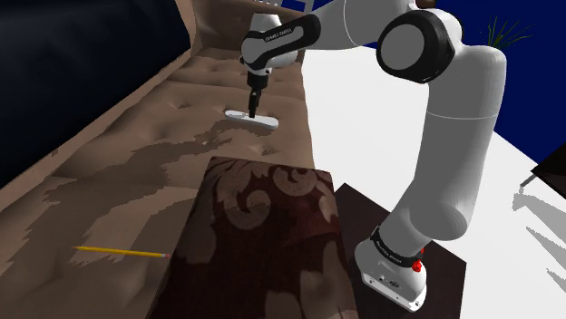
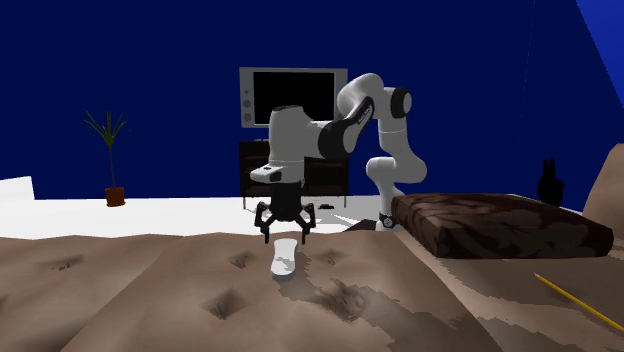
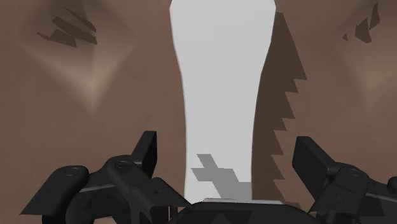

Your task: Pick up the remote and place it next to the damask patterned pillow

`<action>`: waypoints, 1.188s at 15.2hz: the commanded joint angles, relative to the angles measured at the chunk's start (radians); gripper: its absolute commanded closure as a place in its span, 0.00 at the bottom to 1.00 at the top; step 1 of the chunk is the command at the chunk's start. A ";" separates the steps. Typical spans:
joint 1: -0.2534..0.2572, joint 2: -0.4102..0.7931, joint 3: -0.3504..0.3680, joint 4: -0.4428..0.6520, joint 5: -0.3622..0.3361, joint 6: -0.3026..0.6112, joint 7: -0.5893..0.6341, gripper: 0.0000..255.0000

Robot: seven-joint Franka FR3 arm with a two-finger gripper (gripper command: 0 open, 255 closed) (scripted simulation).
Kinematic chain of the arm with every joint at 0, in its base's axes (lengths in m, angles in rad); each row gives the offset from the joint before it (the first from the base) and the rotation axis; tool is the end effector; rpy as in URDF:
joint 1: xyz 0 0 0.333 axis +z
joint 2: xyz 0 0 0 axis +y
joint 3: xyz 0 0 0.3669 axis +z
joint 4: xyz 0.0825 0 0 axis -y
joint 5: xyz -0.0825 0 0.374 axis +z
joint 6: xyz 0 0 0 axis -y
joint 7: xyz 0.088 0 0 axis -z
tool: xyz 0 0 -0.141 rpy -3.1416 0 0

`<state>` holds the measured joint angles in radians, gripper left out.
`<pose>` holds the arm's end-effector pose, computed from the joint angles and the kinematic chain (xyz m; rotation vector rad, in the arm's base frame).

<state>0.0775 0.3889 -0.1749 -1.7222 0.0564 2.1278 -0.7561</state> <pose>0.6670 -0.0491 0.3834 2.9562 0.9846 0.0214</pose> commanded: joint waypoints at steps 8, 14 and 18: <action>-0.004 0.046 0.005 -0.024 0.009 0.071 -0.009 0.00; -0.004 0.046 0.005 -0.024 0.009 0.071 -0.009 1.00; -0.004 0.046 0.005 -0.024 0.009 0.071 -0.009 1.00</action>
<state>0.0731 0.4351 -0.1700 -1.7465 0.0658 2.1983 -0.7654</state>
